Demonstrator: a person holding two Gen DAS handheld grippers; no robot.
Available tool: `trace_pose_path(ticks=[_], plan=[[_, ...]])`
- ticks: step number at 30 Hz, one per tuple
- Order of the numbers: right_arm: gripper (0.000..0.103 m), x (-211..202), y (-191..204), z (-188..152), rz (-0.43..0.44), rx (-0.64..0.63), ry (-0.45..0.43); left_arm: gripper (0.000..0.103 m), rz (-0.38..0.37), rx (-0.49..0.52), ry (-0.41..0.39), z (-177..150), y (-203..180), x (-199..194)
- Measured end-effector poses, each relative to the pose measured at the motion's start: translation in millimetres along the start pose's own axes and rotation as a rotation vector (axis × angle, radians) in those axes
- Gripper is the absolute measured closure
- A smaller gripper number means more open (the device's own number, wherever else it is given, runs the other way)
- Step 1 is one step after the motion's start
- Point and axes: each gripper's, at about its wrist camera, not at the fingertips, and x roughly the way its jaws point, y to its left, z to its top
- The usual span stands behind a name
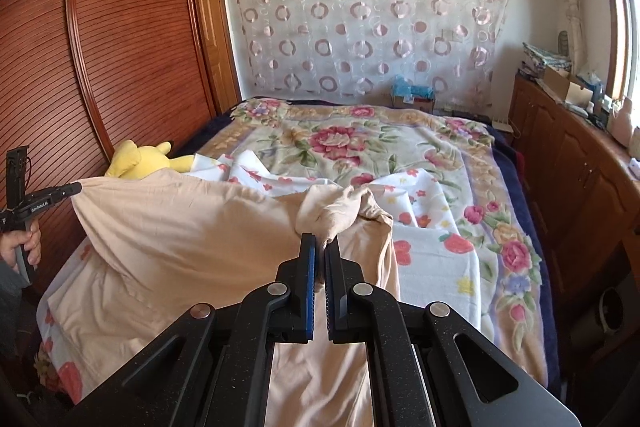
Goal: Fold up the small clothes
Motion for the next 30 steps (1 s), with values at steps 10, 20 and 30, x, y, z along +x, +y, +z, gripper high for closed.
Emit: trace_pose_path(ticks=[10, 20, 30], plan=[[0.099, -71, 9, -43, -0.013, 0.004, -0.039, 0.101, 0.013, -0.032, -0.034, -38, 6, -60], [0.099, -97, 5, -115, -0.04, 0.076, 0.021, 0.101, 0.042, -0.08, 0.079, -107, 17, -67], [0.099, -53, 2, -160, -0.103, 0.098, 0.153, 0.101, 0.071, -0.054, 0.146, -134, 5, -59]])
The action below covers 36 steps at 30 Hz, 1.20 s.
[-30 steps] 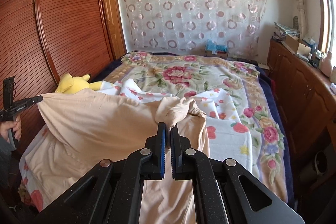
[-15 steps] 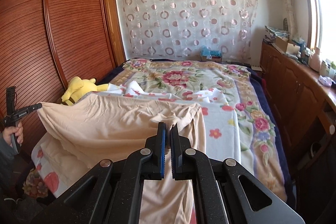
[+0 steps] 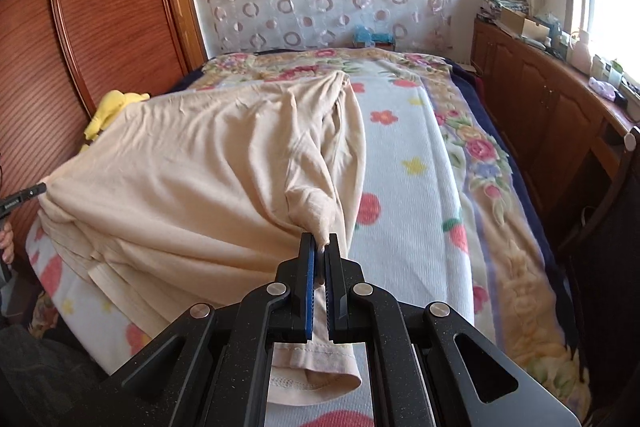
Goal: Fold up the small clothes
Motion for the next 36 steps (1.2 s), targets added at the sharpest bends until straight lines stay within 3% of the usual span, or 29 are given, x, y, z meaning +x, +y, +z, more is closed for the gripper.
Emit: trace_pose_path(ticks=[8, 12, 15, 17, 19, 23, 36], plan=[[0.097, -7, 18, -4, -0.054, -0.086, 0.003, 0.098, 0.018, 0.026, -0.029, 2, -9, -14], [0.095, -10, 20, -2, -0.064, -0.085, -0.019, 0.069, -0.001, 0.039, -0.052, 4, -14, -21], [0.09, -10, 19, -5, -0.073, -0.077, -0.044, 0.061, -0.011, 0.055, -0.028, 4, -19, -16], [0.086, -10, 19, -4, -0.083, -0.061, -0.067, 0.048, -0.014, 0.061, -0.017, 2, -21, -13], [0.073, -10, 17, -6, -0.085, -0.036, -0.087, 0.028, -0.023, 0.06, -0.009, 0, -23, -10], [0.062, 0, 20, -10, -0.024, -0.01, -0.084, 0.026, -0.003, 0.062, 0.011, -4, -26, -4], [0.06, 44, 41, -16, -0.009, -0.108, 0.009, 0.026, 0.084, 0.053, 0.047, -4, -23, 9]])
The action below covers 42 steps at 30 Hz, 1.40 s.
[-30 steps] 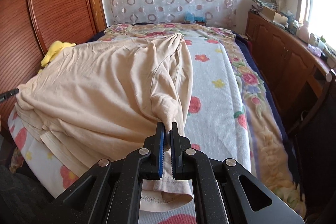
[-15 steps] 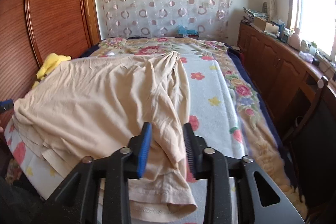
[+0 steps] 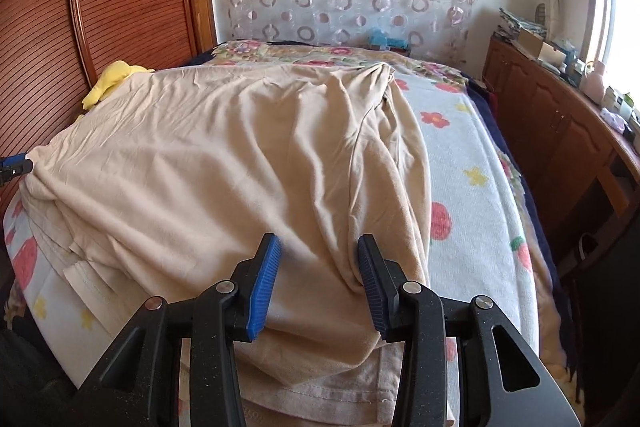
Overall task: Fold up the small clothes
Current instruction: 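Lower the folded beige shirt onto the bed and open both tools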
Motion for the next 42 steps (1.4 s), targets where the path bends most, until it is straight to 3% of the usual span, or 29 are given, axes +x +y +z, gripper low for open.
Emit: trace_pose_path(ticks=[8, 21, 23, 29, 33, 42], plan=[[0.059, 0, -4, 3, -0.001, 0.004, 0.015, 0.026, 0.075, -0.032, 0.049, -6, 18, 16], [0.059, 4, -6, 3, 0.015, 0.027, 0.016, 0.026, -0.075, -0.135, 0.051, -11, 23, 21], [0.059, 4, -7, 3, 0.02, 0.033, 0.015, 0.032, -0.092, -0.135, 0.049, -11, 20, 20], [0.059, 4, -7, 2, 0.021, 0.037, 0.016, 0.066, -0.131, -0.129, 0.05, -13, 12, 16], [0.059, 3, -8, 2, 0.029, 0.047, 0.014, 0.098, -0.168, -0.131, 0.057, -11, 8, 16], [0.059, 3, -9, 2, 0.035, 0.056, 0.012, 0.098, -0.245, -0.037, -0.067, 27, -37, -17]])
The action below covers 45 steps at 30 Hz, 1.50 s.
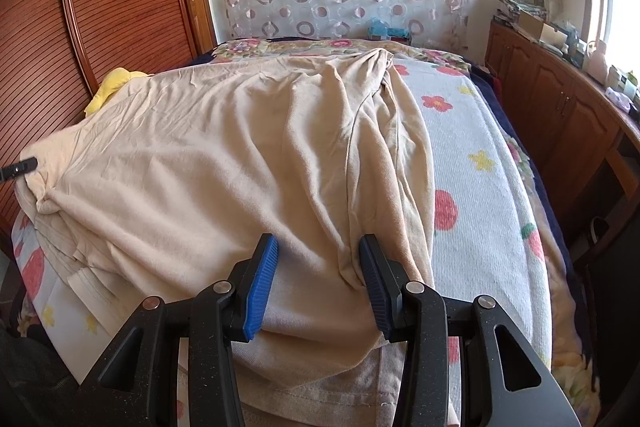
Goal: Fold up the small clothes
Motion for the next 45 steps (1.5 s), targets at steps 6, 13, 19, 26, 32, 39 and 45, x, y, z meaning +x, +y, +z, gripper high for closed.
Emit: trace_pose_path(ticks=[6, 13, 19, 26, 32, 39, 45], plan=[[0.059, 0, 0, 0, 0.002, 0.003, 0.0, 0.098, -0.078, 0.091, -0.051, 35, -49, 7], [0.059, -1, 0, 0, 0.004, 0.006, 0.004, 0.098, -0.156, 0.204, -0.048, 57, -104, 33], [0.059, -1, 0, 0, 0.008, 0.013, 0.002, 0.098, -0.243, 0.262, -0.062, 79, -153, 33], [0.059, -2, -1, -1, 0.015, 0.031, -0.011, 0.096, -0.254, 0.329, -0.062, 81, -194, 27], [0.059, -3, -2, -2, 0.023, 0.039, -0.022, 0.055, -0.236, 0.328, -0.04, 69, -180, 27], [0.059, -6, 3, -1, 0.002, 0.028, -0.044, 0.026, -0.193, 0.278, -0.065, 55, -147, 18], [0.059, -17, 25, 12, 0.013, -0.038, -0.064, 0.026, -0.114, 0.219, -0.078, 40, -115, 17]])
